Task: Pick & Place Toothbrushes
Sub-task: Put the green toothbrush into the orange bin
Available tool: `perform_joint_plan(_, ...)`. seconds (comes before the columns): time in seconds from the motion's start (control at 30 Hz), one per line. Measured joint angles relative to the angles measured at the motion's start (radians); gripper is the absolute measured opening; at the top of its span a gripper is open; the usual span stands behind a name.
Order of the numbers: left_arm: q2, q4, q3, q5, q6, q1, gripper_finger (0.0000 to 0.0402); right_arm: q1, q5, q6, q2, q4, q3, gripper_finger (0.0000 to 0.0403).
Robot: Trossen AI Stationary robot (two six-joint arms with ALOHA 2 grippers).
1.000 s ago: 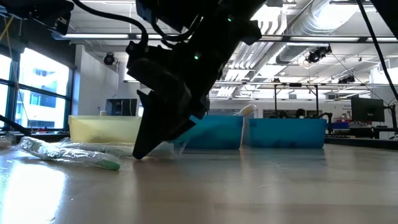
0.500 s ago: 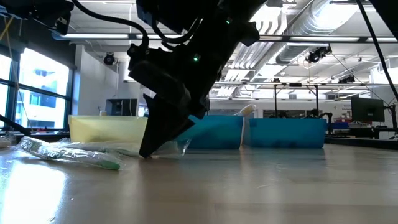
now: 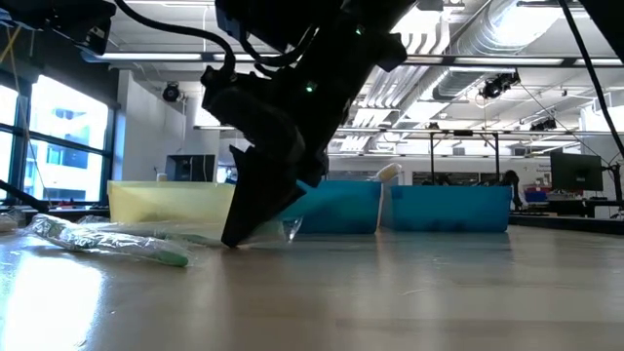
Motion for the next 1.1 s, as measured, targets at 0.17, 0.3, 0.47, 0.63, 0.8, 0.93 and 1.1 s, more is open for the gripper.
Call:
perform_joint_plan(0.17, 0.0, 0.0, 0.0, 0.0, 0.0, 0.0, 0.0134, -0.008, -0.031, -0.017, -0.033, -0.043, -0.005, 0.0005)
perform_joint_plan(0.3, 0.0, 0.001, 0.0, 0.0, -0.001, 0.0, 0.0134, -0.021, -0.021, -0.053, -0.097, -0.065, -0.003, 0.0004)
perform_joint_plan(0.47, 0.0, 0.002, 0.001, 0.0, -0.002, 0.0, 0.0134, -0.051, -0.008, -0.068, -0.182, -0.081, -0.003, 0.0004)
perform_joint_plan(0.63, 0.0, 0.0, 0.001, 0.0, -0.002, 0.0, 0.0134, -0.083, 0.032, -0.082, -0.291, -0.121, -0.001, 0.0004)
perform_joint_plan(0.8, 0.0, -0.006, 0.001, 0.0, -0.001, 0.0, 0.0134, -0.121, 0.114, -0.122, -0.395, -0.152, -0.001, 0.0004)
perform_joint_plan(0.93, 0.0, -0.011, 0.001, 0.0, 0.0, 0.0, 0.0134, -0.16, 0.152, -0.129, -0.458, -0.185, 0.0, 0.0004)
perform_joint_plan(1.1, 0.0, -0.013, 0.001, -0.006, 0.001, 0.0, 0.0134, -0.219, 0.149, -0.136, -0.519, -0.22, 0.0, 0.0004)
